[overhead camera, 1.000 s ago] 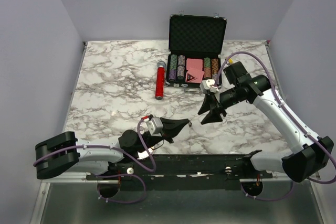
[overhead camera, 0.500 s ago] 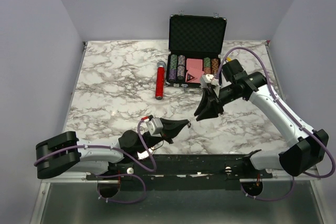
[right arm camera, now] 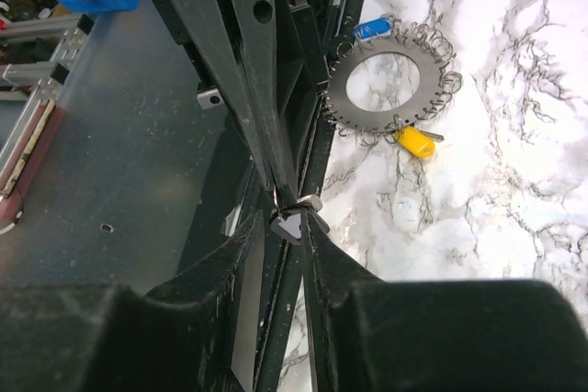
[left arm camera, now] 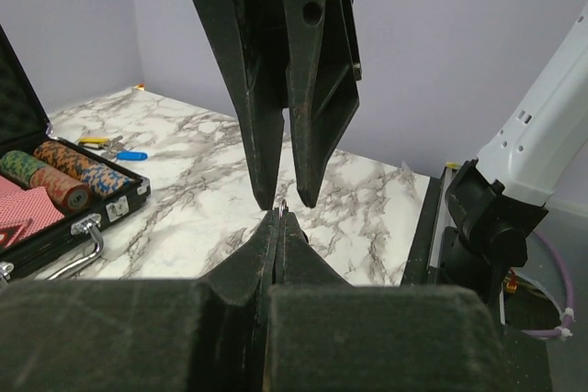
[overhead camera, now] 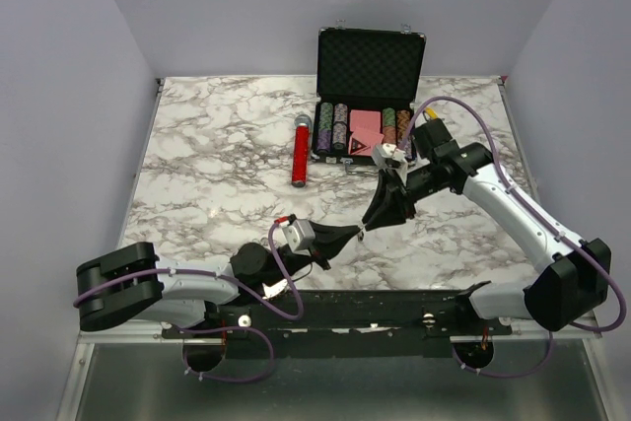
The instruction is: Put the keys on the keyring
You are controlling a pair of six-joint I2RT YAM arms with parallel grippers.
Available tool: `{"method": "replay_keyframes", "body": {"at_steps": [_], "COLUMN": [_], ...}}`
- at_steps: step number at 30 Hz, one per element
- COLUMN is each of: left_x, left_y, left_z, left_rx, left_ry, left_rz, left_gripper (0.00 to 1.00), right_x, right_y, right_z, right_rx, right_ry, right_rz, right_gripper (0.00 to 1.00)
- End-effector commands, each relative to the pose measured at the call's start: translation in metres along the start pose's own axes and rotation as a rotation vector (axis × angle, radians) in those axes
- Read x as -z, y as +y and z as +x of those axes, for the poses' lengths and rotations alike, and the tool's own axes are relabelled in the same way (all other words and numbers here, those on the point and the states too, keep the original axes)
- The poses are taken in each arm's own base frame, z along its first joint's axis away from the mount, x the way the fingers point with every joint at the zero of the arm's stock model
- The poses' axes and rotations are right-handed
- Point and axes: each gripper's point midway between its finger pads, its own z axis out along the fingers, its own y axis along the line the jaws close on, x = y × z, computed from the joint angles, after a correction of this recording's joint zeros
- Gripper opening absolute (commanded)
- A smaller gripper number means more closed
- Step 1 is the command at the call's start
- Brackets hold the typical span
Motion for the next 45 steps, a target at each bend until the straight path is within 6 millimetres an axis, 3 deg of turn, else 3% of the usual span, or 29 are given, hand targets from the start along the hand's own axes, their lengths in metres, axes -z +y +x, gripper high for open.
{"method": "replay_keyframes", "body": {"at_steps": [1,26,33,38,41,42,44,45], "left_x": [-0.006,-0.007,-0.008,-0.009,-0.006,-0.004,0.004,0.009], "left_y": [-0.01,-0.009,-0.009,-0.008,-0.004,-0.002,0.001,0.003], "left_z": [-0.075,-0.08,-0.079,-0.076,-0.072,-0.07,-0.062,-0.057], "left_rx": [0.042,0.046,0.046,0.047,0.052,0.051,0.031,0.019], "left_ry": [-0.288,-0.302,-0.301,-0.294,-0.283,-0.278,-0.245,-0.22], "left_rz": [0.034,0.026,0.025,0.021,0.001,-0.008,-0.018,-0.026], "left_gripper": [0.0,0.0,0.0,0.0,0.0,0.05,0.36,0.47], "right_x": [0.0,-0.007,-0.009,-0.009,-0.005,-0.004,0.002,0.006], "right_y": [-0.001,0.001,0.004,0.008,0.009,0.01,0.008,0.006], "right_z": [-0.001,0.005,0.004,0.003,0.004,0.006,0.012,0.018], "right_rx": [0.007,-0.002,0.005,0.021,0.043,0.063,0.097,0.119], "right_ry": [-0.022,-0.021,-0.021,-0.017,0.014,0.037,0.098,0.149], "right_rz": [0.004,-0.02,-0.035,-0.046,-0.033,-0.025,-0.003,0.015], "right_gripper": [0.3,0.25,0.18,0.01,0.01,0.01,0.01,0.01]}}
